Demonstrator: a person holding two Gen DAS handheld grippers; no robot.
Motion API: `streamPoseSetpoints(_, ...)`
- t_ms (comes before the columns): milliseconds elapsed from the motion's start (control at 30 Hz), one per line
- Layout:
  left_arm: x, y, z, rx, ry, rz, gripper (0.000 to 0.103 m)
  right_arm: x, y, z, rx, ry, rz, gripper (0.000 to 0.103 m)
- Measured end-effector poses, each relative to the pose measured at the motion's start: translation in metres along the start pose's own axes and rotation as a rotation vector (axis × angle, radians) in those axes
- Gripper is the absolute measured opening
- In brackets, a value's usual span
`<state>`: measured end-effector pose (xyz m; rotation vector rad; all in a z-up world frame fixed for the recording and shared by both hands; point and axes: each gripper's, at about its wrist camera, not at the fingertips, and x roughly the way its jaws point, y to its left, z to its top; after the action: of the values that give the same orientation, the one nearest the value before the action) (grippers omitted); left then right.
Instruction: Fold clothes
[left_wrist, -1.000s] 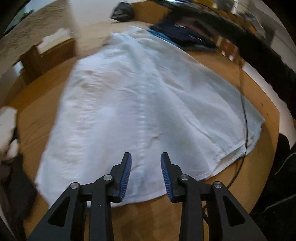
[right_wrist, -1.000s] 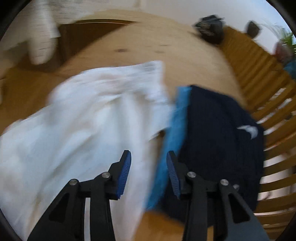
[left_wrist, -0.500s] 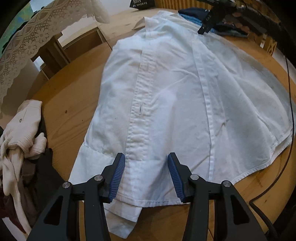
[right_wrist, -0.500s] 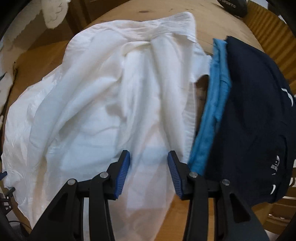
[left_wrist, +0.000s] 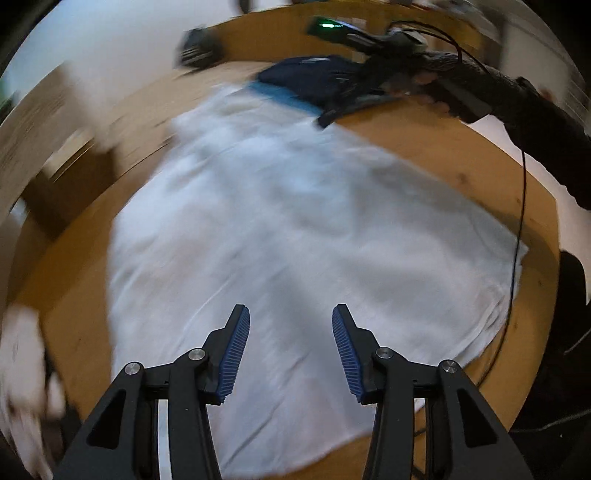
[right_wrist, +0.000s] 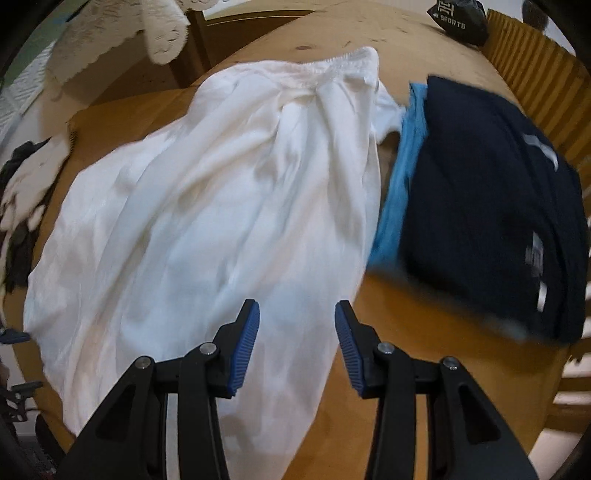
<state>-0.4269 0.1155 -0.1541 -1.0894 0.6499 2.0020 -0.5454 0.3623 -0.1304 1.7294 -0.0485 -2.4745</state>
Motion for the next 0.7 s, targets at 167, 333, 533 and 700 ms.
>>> streamPoseSetpoints(167,0.055,-0.026,0.032,0.099,0.102,-0.042,0.044,0.013,-0.012,-0.037,0.016,0.039,0.063,0.011)
streamPoseSetpoints(333,0.064,-0.021,0.017,0.047,0.182,-0.062,0.045,0.006,-0.009,-0.048,-0.071,0.055,0.039,0.011)
streamPoseSetpoints(533,0.043,-0.007,-0.02,-0.031,0.204,-0.063,0.047,-0.002,0.003,-0.055,-0.162,0.09,-0.061,0.011)
streamPoseSetpoints(700,0.026,0.005,-0.01,-0.042,0.186,-0.034,0.044,-0.027,-0.015,-0.026,-0.087,0.038,0.04,0.011)
